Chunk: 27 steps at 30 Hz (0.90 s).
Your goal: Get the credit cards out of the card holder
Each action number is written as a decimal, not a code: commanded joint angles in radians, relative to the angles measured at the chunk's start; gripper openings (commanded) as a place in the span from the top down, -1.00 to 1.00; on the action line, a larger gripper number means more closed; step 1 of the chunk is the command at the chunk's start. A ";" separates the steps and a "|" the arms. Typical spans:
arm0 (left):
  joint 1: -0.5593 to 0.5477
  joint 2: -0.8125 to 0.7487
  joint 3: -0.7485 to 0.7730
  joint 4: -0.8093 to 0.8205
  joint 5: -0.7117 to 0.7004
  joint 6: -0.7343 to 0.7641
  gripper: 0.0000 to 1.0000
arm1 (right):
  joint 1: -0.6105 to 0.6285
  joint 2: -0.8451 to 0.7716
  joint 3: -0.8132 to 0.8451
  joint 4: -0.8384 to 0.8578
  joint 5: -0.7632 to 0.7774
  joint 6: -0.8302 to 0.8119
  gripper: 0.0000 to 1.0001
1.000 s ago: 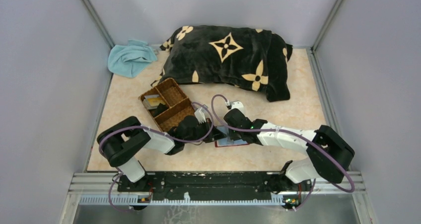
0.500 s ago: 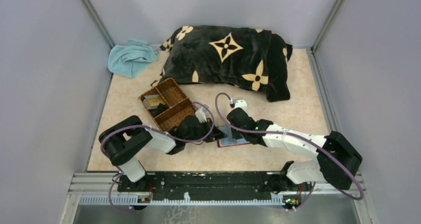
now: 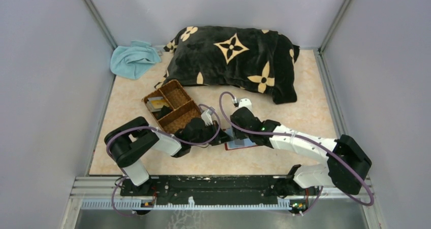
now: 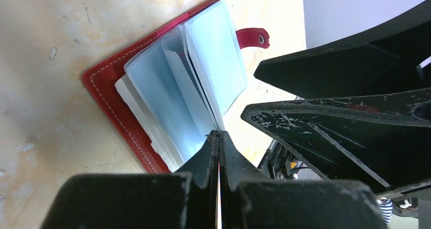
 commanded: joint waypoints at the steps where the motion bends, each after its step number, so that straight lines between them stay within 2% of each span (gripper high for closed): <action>1: -0.002 0.001 0.020 0.043 0.010 -0.005 1.00 | 0.008 0.022 0.066 0.025 0.002 -0.022 0.13; 27: -0.002 0.002 0.044 0.016 0.007 0.001 1.00 | -0.017 0.118 0.081 0.037 0.007 -0.056 0.12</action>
